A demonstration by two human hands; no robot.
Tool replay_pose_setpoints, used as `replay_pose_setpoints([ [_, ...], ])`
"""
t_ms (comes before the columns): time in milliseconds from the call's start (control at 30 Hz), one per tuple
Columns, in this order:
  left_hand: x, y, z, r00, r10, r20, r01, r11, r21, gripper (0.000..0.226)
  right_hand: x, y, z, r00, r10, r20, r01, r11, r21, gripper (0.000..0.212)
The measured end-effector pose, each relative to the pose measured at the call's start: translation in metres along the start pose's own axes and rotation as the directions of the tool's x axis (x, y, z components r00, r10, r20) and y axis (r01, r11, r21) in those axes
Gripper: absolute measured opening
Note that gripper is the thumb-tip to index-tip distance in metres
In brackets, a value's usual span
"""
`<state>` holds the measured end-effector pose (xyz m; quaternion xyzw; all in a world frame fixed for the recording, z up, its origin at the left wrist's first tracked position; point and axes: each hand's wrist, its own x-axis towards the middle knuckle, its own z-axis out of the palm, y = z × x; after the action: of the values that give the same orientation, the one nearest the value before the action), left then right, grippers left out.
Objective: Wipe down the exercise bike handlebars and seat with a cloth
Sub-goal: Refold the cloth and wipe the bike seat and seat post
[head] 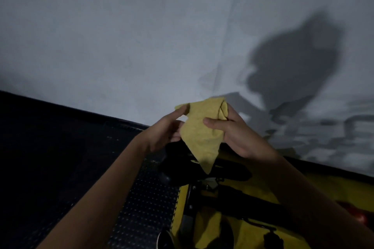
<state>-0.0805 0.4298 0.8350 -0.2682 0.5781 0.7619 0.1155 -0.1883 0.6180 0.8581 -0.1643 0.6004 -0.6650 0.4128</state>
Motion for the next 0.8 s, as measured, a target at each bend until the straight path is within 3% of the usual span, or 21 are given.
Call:
replay_pose_setpoints([
  [167,-0.007,-0.004,0.0,0.972,0.222,0.077,-0.206,0.964,-0.17,0.024,-0.007,0.011,-0.002,0.998,-0.052,-0.027,0.05,0.995,-0.087,0.07],
  [333,-0.011,-0.01,0.005,0.926,0.36,-0.111,-0.37,0.925,-0.087,0.019,-0.02,0.013,-0.001,0.964,-0.161,-0.214,0.054,0.9,-0.433,0.074],
  [433,-0.008,-0.01,0.011,0.888,0.417,-0.193,-0.437,0.896,-0.079,0.015,-0.022,0.011,0.002,0.909,-0.241,-0.34,0.07,0.893,-0.445,0.083],
  [533,-0.002,-0.007,0.014,0.826,0.464,-0.322,-0.481,0.876,0.027,0.019,-0.018,0.009,-0.008,0.923,-0.265,-0.278,0.11,0.876,-0.469,0.103],
  [633,0.002,-0.001,0.014,0.79,0.513,-0.336,-0.501,0.856,0.129,0.019,-0.013,0.003,-0.017,0.941,-0.265,-0.209,0.074,0.766,-0.638,0.076],
  [733,0.001,0.006,0.016,0.75,0.593,-0.294,-0.556,0.805,0.207,0.013,-0.009,-0.002,-0.02,0.907,-0.362,-0.215,0.089,0.664,-0.742,0.043],
  [800,0.0,0.009,0.02,0.715,0.624,-0.315,-0.577,0.781,0.238,0.013,-0.005,-0.006,-0.022,0.885,-0.431,-0.177,0.119,0.576,-0.809,0.034],
])
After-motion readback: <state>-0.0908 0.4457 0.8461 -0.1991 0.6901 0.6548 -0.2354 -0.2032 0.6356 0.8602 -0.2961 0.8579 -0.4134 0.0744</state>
